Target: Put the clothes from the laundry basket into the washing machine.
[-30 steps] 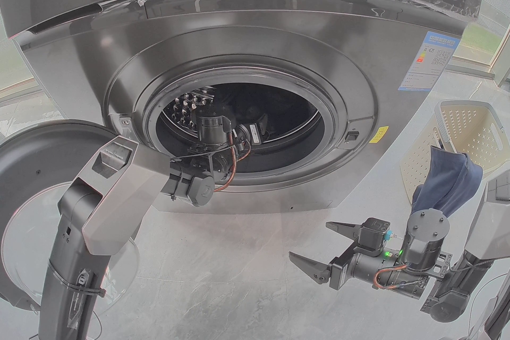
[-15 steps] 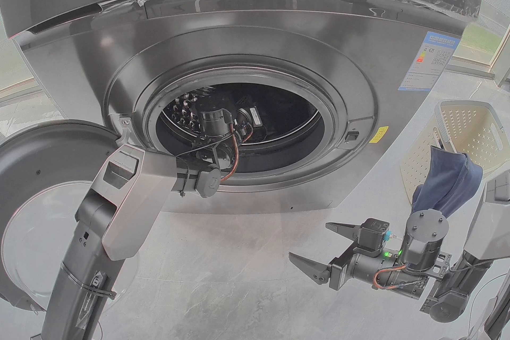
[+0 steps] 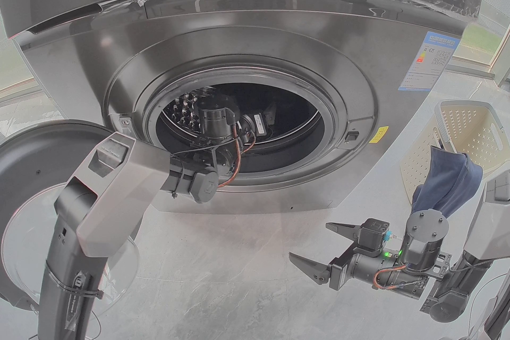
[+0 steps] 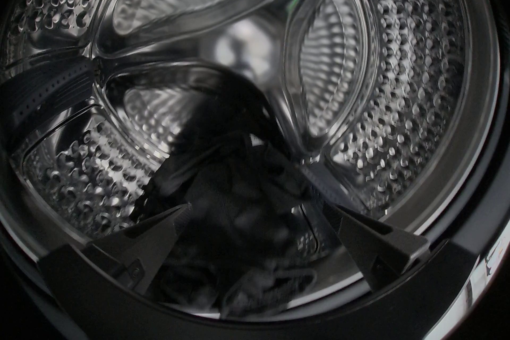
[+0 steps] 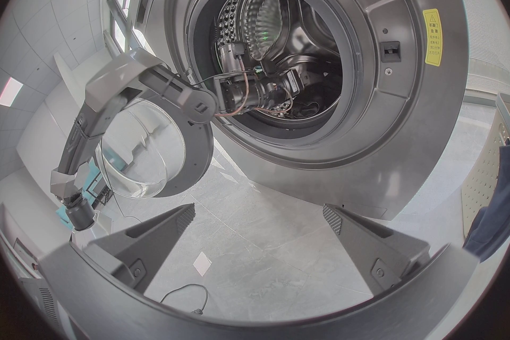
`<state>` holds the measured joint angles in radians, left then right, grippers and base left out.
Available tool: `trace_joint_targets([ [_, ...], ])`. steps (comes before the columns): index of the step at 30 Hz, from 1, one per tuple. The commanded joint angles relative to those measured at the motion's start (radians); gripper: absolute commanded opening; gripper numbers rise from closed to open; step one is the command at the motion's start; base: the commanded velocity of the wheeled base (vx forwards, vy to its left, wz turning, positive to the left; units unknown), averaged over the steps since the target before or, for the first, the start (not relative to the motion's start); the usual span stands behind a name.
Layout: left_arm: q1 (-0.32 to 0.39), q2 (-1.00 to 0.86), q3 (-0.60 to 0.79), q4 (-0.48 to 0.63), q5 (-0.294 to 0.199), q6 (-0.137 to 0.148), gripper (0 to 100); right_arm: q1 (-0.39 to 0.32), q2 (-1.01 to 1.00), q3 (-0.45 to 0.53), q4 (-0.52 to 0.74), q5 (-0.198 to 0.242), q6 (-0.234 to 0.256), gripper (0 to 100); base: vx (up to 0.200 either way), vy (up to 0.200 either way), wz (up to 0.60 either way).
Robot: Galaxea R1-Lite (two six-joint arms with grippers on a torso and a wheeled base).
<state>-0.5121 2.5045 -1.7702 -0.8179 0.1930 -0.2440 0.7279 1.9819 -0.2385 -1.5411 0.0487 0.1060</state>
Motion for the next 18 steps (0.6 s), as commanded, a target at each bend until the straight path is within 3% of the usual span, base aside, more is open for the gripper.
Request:
trace_joint_targets([
  [1,-0.043,-0.222,0.318,0.026,0.005,0.052,100,-0.002,0.0,0.008,-0.001,0.0,0.0,100,0.0,0.0,0.0],
  [5,-0.082,-0.274,0.465,-0.07,0.003,0.066,100,-0.004,-0.003,0.011,-0.001,0.0,0.001,100,0.0,0.0,0.0],
  [7,-0.101,-0.317,0.572,-0.145,-0.007,0.094,100,-0.007,-0.008,0.013,-0.001,0.0,0.001,100,0.0,0.0,0.0],
  [9,-0.128,-0.381,0.712,-0.195,-0.02,0.141,100,-0.012,-0.012,0.019,-0.001,0.0,0.001,100,0.0,0.0,0.0],
  [16,-0.187,-0.559,1.091,-0.316,-0.069,0.152,100,-0.021,-0.086,0.071,-0.001,-0.004,0.001,100,0.0,0.0,0.0],
  [18,-0.189,-0.562,1.098,-0.32,-0.069,0.152,100,-0.021,-0.091,0.073,-0.001,-0.006,0.001,100,0.0,0.0,0.0],
])
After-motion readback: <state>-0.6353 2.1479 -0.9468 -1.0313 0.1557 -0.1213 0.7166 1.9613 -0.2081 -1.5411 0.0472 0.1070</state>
